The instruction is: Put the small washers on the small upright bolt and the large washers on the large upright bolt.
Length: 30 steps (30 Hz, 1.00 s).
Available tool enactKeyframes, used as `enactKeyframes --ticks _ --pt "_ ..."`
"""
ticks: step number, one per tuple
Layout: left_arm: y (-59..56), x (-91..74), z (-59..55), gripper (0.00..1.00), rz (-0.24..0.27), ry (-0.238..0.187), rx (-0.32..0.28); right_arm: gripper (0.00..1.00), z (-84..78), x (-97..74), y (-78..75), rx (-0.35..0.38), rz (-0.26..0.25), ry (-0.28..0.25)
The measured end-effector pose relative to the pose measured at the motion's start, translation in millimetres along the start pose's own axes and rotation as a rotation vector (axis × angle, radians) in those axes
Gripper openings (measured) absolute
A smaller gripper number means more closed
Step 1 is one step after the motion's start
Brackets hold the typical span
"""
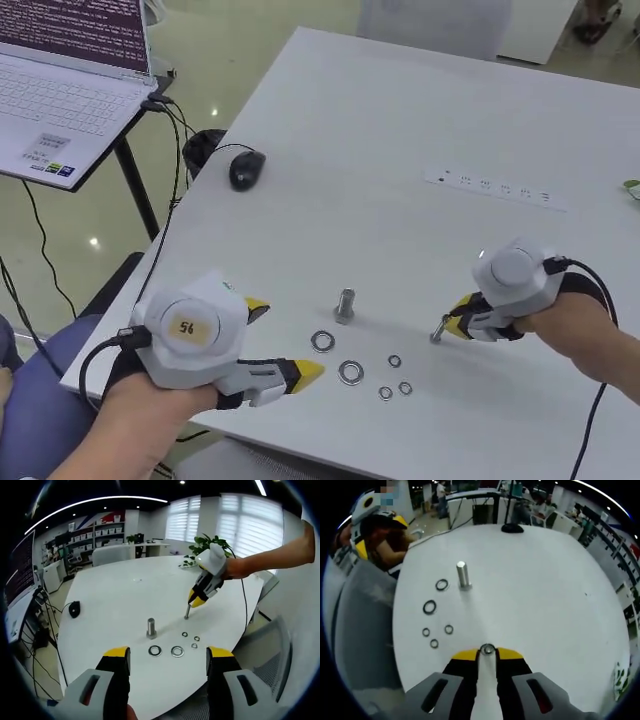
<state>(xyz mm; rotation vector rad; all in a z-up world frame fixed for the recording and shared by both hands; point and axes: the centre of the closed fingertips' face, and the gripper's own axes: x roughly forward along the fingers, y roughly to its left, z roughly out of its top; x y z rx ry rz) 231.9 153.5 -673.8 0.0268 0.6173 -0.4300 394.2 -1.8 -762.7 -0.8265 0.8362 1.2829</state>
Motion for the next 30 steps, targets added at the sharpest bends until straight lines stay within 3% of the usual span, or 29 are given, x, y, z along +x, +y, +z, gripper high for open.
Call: enactKeyframes --ticks 16,30 --pt "2.3 -3.0 -5.6 0.61 0.009 0.005 -0.012 0.13 -0.3 5.3 4.9 0.003 0.01 0.012" --pt "3.0 -1.7 -9.6 0.61 0.007 0.013 -0.017 0.13 -11.0 24.3 13.4 0.031 0.024 0.052"
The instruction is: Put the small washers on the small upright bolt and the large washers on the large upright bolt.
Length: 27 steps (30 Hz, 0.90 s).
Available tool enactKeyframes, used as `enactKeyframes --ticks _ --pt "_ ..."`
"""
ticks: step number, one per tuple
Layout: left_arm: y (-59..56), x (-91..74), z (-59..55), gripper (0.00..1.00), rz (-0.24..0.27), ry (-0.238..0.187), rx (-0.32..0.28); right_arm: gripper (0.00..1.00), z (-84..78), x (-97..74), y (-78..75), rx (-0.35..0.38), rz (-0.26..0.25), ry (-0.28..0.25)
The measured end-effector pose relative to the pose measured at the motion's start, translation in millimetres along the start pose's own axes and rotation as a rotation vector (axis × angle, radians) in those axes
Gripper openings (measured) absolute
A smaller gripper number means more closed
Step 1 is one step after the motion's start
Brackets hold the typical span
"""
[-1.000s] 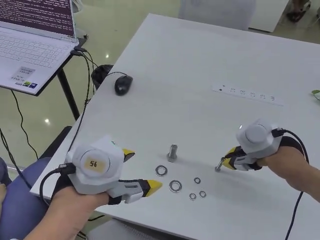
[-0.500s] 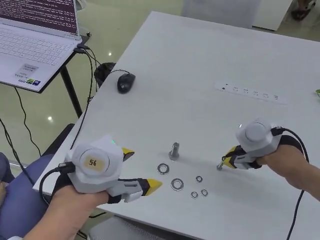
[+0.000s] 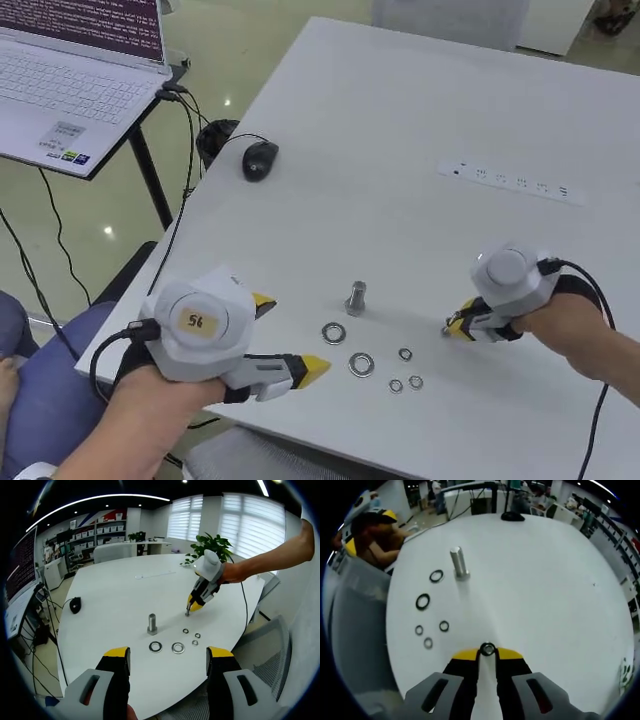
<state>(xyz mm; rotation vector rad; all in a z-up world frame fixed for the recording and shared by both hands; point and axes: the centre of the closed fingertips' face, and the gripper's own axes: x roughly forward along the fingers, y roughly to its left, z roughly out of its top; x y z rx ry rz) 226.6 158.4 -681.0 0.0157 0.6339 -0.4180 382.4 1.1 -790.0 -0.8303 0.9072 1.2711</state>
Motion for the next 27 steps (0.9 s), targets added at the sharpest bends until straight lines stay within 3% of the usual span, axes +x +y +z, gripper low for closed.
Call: enactKeyframes --ticks 13,22,27 --pt "4.8 -2.2 -1.5 0.61 0.015 0.005 -0.007 0.14 -13.4 21.7 -7.7 0.021 0.006 0.036" --pt "1.6 0.2 1.4 0.6 0.006 0.0 -0.001 0.17 -23.6 17.0 -11.2 0.081 -0.01 0.015" --pt "0.9 -0.3 1.6 0.6 0.005 -0.005 0.0 0.18 -35.8 13.4 -0.9 0.138 -0.004 0.006"
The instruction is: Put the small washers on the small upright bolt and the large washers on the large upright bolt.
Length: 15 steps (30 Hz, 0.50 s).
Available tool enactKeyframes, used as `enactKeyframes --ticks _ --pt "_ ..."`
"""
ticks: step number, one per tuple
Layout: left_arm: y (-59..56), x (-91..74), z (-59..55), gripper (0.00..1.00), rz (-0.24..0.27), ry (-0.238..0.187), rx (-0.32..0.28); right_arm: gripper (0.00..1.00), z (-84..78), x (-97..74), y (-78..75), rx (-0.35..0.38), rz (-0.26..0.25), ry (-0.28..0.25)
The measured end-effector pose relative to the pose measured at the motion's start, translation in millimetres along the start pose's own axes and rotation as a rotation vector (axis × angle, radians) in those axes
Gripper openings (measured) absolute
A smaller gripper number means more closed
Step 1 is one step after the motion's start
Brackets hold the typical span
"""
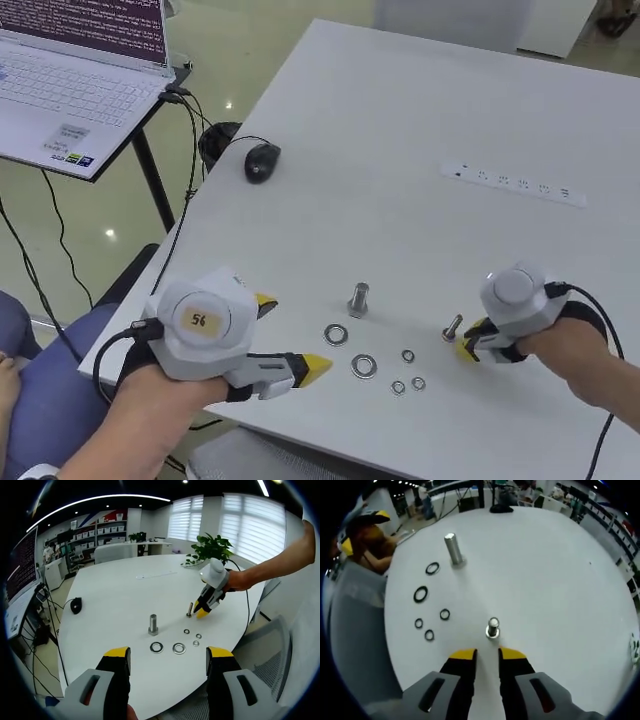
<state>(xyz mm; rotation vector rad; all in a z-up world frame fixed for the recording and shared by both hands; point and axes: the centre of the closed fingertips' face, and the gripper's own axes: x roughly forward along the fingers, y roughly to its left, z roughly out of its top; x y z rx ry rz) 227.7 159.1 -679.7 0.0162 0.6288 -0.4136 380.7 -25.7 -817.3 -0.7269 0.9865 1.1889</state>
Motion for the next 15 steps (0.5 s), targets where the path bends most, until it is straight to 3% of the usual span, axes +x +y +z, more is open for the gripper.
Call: enactKeyframes --ticks 5,15 --pt "-1.8 -1.7 0.4 0.6 -0.003 -0.004 0.005 0.18 -8.1 -0.5 24.0 0.001 0.032 -0.014" --pt "-3.2 -5.3 5.9 0.6 -0.007 -0.013 0.024 0.18 6.5 6.2 71.0 -0.102 0.109 -0.054"
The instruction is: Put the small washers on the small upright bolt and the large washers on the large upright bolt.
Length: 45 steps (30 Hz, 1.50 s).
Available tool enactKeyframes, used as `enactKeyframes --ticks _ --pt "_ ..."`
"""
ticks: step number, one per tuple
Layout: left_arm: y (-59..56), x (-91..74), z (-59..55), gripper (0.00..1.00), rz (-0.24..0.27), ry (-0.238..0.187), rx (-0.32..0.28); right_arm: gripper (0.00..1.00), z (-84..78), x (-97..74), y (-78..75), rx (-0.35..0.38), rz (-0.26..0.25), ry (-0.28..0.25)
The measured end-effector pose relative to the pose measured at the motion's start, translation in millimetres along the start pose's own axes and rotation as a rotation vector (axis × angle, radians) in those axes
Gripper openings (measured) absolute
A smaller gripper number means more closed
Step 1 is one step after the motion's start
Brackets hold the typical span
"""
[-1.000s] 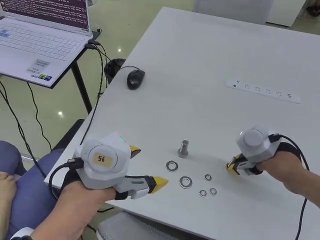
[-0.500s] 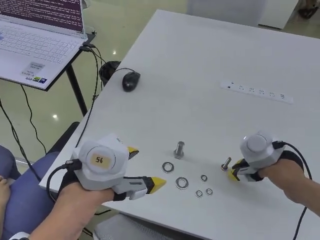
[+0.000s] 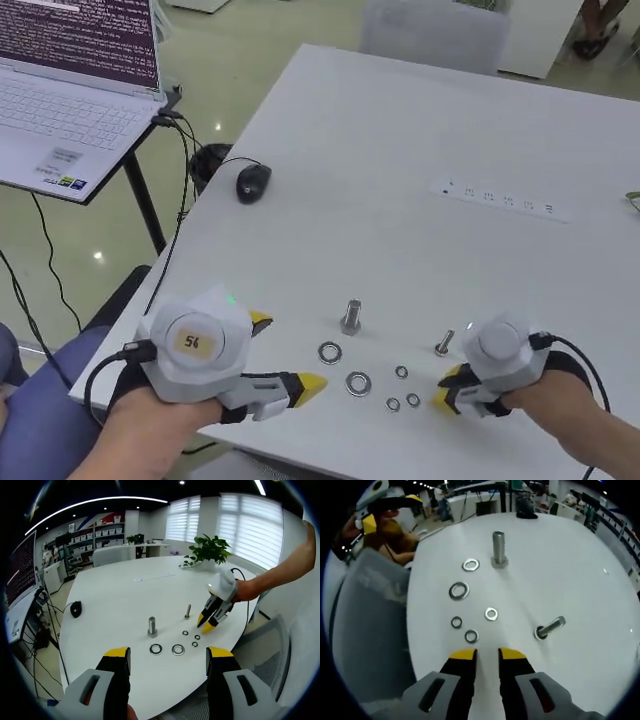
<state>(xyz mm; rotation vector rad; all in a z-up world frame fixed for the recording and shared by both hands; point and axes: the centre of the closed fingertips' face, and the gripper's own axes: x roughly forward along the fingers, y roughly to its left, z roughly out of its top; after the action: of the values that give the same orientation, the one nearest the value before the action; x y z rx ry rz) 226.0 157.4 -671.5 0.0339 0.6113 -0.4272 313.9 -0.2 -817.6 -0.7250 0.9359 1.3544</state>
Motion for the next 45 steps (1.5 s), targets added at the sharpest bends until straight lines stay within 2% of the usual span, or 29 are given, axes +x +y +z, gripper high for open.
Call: enactKeyframes --ticks 7,8,9,17,27,32,33,34,35,38,40,45 --pt "0.0 -2.4 3.1 0.6 0.0 -0.005 0.015 0.18 6.2 12.2 17.1 -0.105 0.034 0.044" --pt "0.2 -3.2 3.4 0.6 0.001 -0.007 0.014 0.18 8.9 14.9 16.2 -0.145 0.03 0.04" --pt "0.3 -3.7 3.6 0.6 0.001 -0.009 0.013 0.18 8.5 16.1 16.8 -0.134 0.026 0.047" --pt "0.7 -5.7 1.8 0.6 0.004 -0.01 0.009 0.17 8.1 13.8 16.3 -0.202 0.016 0.069" --pt "3.4 -5.5 4.2 0.6 0.006 -0.021 0.005 0.14 6.9 13.0 15.7 -0.195 -0.006 0.079" --pt "2.4 -5.1 3.1 0.6 0.004 -0.021 0.004 0.13 6.0 13.3 14.5 -0.164 -0.008 0.083" --pt "2.6 -4.9 2.5 0.6 0.004 -0.021 0.003 0.03 3.1 12.9 15.1 -0.168 0.002 0.098" --pt "2.7 -5.1 1.7 0.6 0.004 -0.02 0.002 0.02 5.4 14.3 16.5 -0.158 -0.002 0.066" --pt "2.8 -5.7 1.4 0.6 0.005 -0.019 0.001 0.03 2.9 13.6 18.0 -0.131 -0.005 0.067" --pt "4.6 -6.8 -0.2 0.6 0.007 -0.02 -0.004 0.03 3.7 13.9 18.0 -0.141 -0.007 0.064" --pt "5.0 -7.3 -0.5 0.6 0.007 -0.019 -0.003 0.04 4.3 13.7 15.8 -0.135 -0.026 0.072" --pt "6.7 -8.0 -1.0 0.6 0.008 -0.017 -0.003 0.12 9.8 16.4 24.2 -0.117 -0.001 0.051"
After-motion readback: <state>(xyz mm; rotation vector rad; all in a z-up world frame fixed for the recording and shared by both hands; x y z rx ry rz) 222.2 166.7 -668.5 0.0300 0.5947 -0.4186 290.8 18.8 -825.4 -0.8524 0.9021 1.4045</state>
